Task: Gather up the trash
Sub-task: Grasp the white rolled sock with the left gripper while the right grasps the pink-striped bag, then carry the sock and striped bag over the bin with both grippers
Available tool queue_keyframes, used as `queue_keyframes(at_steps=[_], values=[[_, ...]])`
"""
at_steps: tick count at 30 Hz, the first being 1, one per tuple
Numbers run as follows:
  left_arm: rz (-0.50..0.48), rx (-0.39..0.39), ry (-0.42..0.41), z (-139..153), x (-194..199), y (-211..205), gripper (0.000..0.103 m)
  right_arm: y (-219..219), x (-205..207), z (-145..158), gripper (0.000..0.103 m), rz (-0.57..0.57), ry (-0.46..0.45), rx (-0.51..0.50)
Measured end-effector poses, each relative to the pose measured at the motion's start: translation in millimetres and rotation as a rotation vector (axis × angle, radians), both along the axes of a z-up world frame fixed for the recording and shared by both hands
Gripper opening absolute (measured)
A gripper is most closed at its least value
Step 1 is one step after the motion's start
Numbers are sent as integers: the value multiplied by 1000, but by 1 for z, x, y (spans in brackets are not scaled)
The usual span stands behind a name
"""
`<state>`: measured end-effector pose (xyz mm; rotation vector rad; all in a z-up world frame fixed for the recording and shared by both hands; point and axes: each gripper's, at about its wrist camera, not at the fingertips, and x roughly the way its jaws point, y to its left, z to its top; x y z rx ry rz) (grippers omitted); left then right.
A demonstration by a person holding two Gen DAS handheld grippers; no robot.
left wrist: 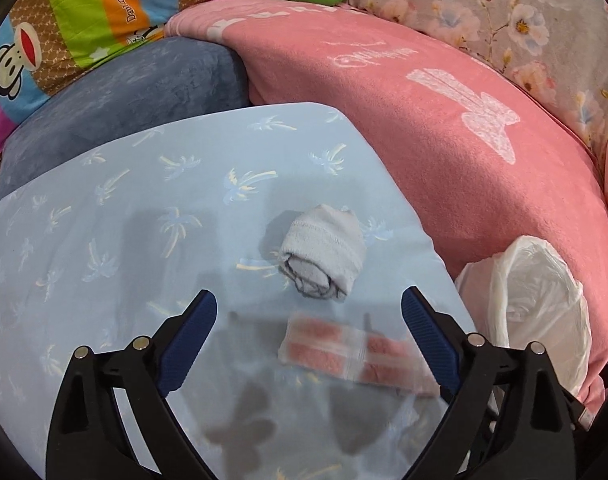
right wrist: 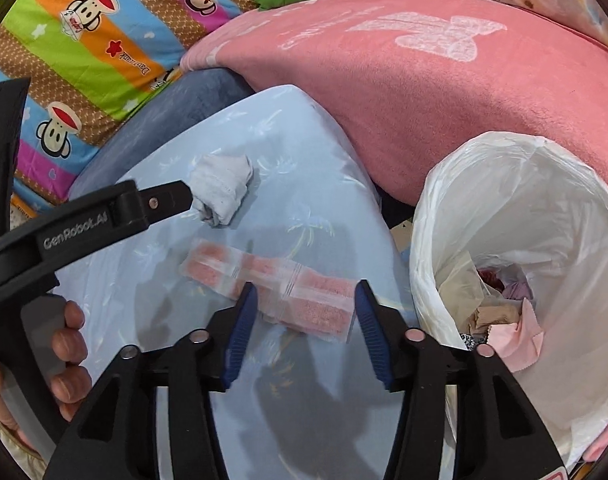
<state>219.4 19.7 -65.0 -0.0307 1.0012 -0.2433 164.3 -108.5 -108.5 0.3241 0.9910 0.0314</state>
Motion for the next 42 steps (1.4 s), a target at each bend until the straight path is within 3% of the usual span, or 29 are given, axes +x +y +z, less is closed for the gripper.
queue_keyframes(at_steps=[9, 14, 17, 20, 22, 27, 42], values=[[0, -9, 44, -22, 29, -4, 88, 9, 18, -21, 57, 2, 37, -16], [-37, -68, 113, -34, 30, 0, 43, 18, 18, -21, 57, 16, 20, -33], [-44, -69, 107, -33, 23, 1, 33, 26, 17, -21, 53, 36, 17, -77], [-50, -59, 95, -30, 16, 0, 28, 31, 14, -21, 41, 47, 15, -111], [-53, -62, 97, -29, 14, 0, 26, 31, 13, -22, 29, 54, 15, -90], [-46, -68, 109, -27, 2, 4, 24, 31, 8, -16, 17, 62, 19, -60], [-26, -80, 56, 9, -54, 12, 24, 24, -35, 44, 15, 35, -98, -35]])
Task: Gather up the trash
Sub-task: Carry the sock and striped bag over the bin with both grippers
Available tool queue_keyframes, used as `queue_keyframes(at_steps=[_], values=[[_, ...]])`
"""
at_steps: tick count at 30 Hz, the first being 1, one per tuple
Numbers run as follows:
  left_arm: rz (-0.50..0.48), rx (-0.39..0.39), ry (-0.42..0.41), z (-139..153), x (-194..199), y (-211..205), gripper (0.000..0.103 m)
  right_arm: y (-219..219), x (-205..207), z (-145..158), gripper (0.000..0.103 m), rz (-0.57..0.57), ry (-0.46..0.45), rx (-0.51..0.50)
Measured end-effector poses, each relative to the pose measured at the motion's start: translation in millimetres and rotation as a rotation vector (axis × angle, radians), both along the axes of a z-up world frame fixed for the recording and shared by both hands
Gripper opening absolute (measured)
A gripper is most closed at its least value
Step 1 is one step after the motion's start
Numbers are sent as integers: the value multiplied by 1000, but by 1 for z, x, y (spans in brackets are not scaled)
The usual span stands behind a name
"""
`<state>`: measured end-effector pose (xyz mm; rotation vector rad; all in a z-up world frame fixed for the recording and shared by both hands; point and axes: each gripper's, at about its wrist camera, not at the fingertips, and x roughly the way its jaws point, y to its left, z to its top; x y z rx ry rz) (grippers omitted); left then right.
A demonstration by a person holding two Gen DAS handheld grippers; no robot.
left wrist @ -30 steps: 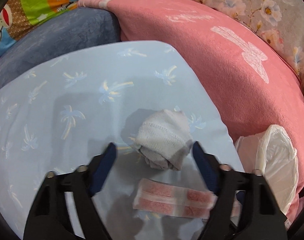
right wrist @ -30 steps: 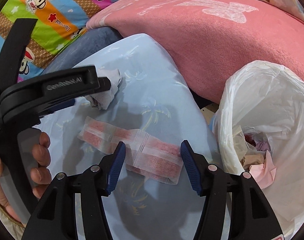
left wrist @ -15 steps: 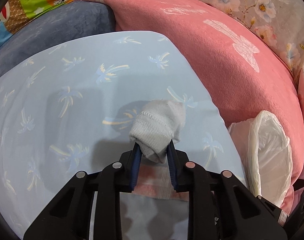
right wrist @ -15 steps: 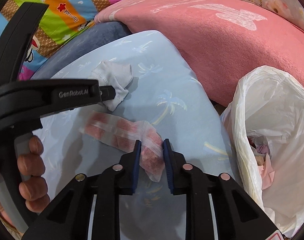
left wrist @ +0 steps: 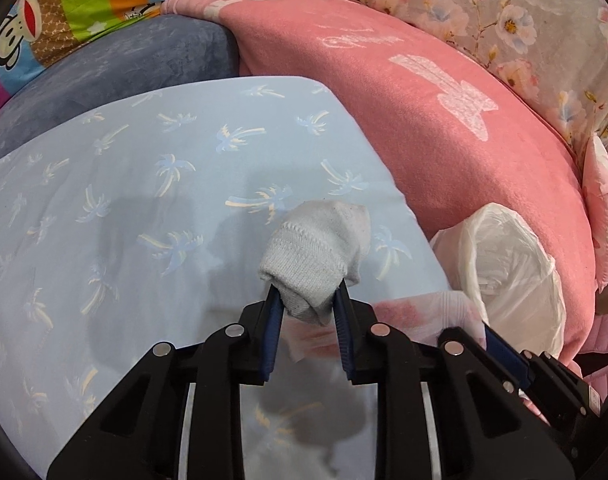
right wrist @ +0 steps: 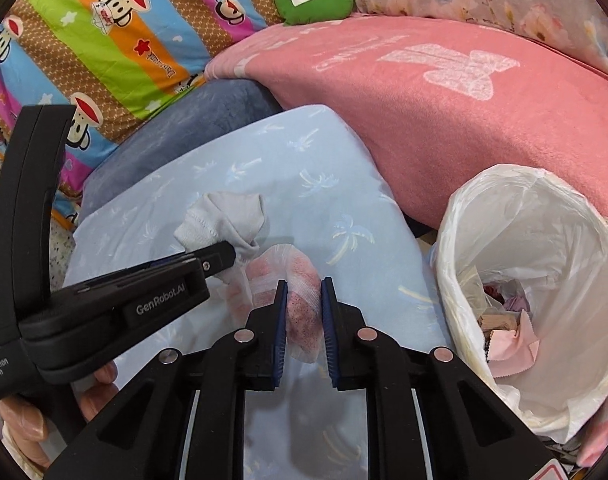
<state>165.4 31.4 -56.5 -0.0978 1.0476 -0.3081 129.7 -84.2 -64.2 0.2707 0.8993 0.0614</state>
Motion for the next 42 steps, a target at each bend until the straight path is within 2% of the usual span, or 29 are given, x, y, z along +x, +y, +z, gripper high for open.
queue_keyframes(at_steps=[18, 27, 42], values=[[-83, -5, -124, 55, -51, -44, 24, -58, -60, 75, 15, -102, -160, 9], [-164, -6, -149, 67, -63, -84, 24, -90, -78, 89, 15, -155, -193, 0], [-292, 18, -175, 80, -65, -156, 26, -167, -95, 98, 15, -292, -225, 11]])
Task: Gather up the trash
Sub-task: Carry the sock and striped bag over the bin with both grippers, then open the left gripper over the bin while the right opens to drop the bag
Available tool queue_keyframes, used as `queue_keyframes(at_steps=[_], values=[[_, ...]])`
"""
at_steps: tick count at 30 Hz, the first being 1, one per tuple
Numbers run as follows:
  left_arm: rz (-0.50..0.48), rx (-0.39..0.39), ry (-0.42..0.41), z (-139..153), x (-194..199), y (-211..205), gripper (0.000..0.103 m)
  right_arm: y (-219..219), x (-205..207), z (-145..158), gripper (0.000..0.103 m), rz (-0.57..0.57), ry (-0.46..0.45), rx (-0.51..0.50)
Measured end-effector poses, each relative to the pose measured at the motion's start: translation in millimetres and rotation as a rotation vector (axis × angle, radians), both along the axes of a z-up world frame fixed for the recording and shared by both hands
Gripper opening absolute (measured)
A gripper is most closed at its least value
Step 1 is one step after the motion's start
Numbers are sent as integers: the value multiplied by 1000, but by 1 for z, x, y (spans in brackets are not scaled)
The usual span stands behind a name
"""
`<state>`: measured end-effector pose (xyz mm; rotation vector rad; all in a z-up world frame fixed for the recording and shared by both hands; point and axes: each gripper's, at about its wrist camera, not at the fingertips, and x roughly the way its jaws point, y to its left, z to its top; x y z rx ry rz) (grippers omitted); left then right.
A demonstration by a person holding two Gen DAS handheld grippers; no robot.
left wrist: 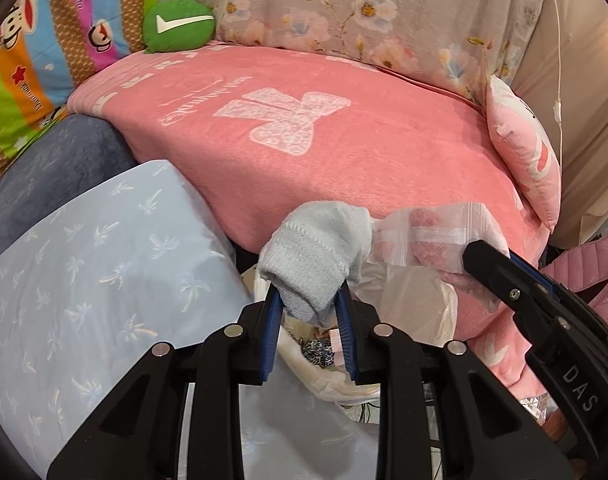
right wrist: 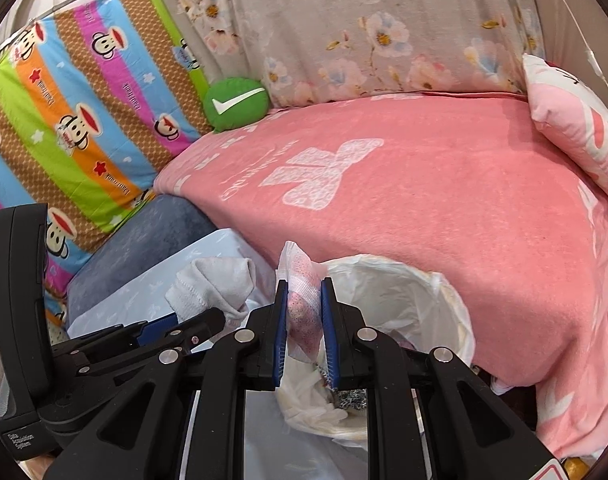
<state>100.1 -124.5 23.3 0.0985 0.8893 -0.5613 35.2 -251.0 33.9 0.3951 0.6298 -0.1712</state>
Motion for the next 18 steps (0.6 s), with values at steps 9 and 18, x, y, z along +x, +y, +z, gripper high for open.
queue_keyframes(at_steps=[9, 18], values=[[-17, 8, 12, -4, 2, -21, 28, -21, 0, -8, 15, -38, 8, 10], [1, 9, -42, 3, 1, -22, 63, -20, 7, -9, 16, -33, 15, 6]])
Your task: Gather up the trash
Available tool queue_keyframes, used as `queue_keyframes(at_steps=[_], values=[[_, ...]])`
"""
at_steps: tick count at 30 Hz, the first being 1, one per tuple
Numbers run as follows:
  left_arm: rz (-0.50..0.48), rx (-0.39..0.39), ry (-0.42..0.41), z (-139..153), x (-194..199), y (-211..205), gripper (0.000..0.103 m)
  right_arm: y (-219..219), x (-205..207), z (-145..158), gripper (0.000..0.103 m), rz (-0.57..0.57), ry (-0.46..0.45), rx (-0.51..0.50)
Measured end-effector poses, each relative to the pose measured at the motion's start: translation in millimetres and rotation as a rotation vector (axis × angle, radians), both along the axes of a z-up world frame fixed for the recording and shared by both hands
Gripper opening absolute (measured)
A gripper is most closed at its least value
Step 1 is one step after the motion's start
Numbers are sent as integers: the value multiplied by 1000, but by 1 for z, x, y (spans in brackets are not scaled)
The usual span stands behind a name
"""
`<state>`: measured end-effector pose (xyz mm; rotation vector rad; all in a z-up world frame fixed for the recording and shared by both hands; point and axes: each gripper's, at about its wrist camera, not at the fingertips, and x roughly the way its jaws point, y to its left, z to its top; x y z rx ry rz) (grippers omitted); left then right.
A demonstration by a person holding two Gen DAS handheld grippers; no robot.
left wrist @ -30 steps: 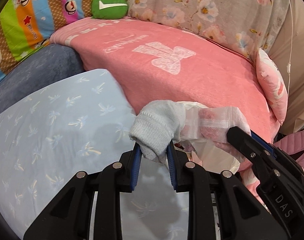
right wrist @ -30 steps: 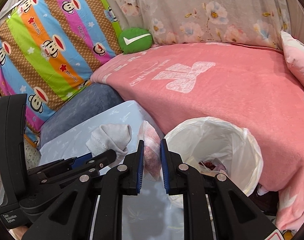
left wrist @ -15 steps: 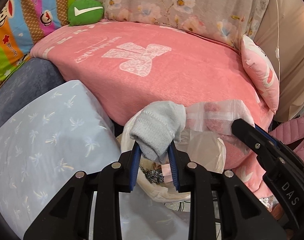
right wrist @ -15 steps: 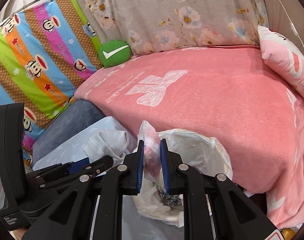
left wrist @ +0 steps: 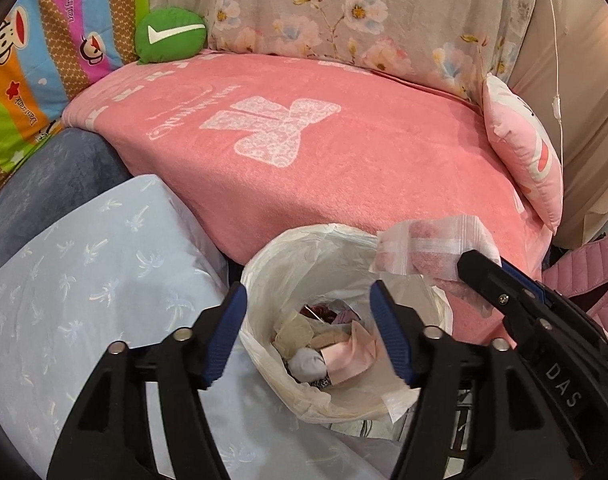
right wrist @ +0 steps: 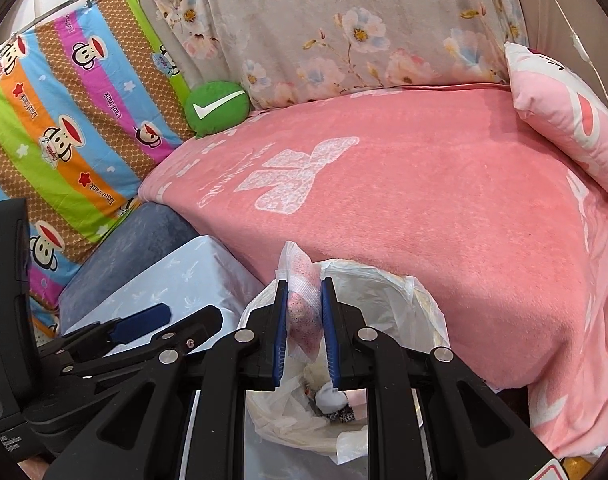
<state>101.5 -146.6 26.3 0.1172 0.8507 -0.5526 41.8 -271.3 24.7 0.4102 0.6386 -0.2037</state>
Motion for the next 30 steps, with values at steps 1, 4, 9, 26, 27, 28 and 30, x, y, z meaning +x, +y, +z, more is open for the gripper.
queue_keyframes(at_steps=[1, 4, 9, 26, 27, 28, 30], values=[[2, 2, -4, 1, 0, 1, 64, 1, 1, 0, 20, 0, -1, -2], [15, 9, -15, 2, 2, 4, 67, 2, 3, 1, 21, 0, -6, -2], [38, 9, -11, 0, 7, 11, 68, 6, 6, 2, 34, 1, -6, -8], [137, 14, -42, -1, -1, 51, 87, 35, -8, 2, 50, 45, 43, -77], [144, 15, -45, -2, -2, 54, 87, 36, -9, 2, 52, 47, 44, -79], [153, 18, -49, -2, -3, 56, 88, 37, -11, 1, 56, 48, 45, -79], [165, 23, -53, -3, -4, 61, 88, 40, -13, -1, 57, 54, 51, -76]])
